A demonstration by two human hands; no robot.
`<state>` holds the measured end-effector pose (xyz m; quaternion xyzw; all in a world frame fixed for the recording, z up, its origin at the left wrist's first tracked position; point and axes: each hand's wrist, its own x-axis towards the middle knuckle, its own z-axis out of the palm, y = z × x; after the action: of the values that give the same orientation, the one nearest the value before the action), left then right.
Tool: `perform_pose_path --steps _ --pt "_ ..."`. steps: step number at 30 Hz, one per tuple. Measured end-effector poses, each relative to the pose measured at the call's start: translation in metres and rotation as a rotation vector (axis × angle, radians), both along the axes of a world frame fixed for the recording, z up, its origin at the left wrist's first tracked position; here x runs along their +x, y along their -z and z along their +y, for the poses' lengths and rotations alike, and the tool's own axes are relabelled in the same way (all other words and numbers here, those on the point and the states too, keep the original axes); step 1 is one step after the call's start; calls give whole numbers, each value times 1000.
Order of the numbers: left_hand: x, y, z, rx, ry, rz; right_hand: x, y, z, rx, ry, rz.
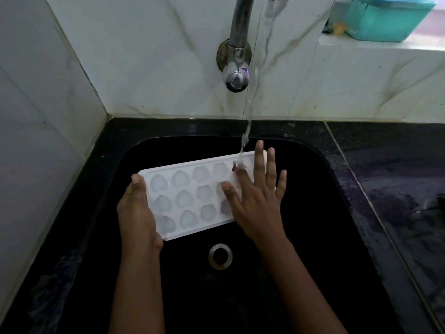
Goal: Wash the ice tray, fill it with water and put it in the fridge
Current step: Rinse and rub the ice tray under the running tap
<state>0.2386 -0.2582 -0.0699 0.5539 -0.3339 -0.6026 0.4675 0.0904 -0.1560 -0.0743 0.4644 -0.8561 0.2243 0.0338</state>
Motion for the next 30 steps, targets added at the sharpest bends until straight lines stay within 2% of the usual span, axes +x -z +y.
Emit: perform_pose_path --steps 2,6,11,16,20,24,30 --pt "3 1 -2 0 -12 -7 -8 -1 2 -5 -36 -35" --pt "-2 0 2 -14 16 -8 -3 0 4 17 73 75" --pt "5 2 -2 -2 -17 -11 -5 -2 0 -33 -32 -93" --pt "1 1 2 -18 19 -13 1 0 2 33 55 59" --pt "6 2 -2 2 -17 -12 -6 -2 1 -26 -52 -99" --pt "0 -1 3 -22 16 -19 -6 1 2 40 31 -11" --pt "6 0 -3 -47 -30 -39 -7 1 -2 16 -51 -106"
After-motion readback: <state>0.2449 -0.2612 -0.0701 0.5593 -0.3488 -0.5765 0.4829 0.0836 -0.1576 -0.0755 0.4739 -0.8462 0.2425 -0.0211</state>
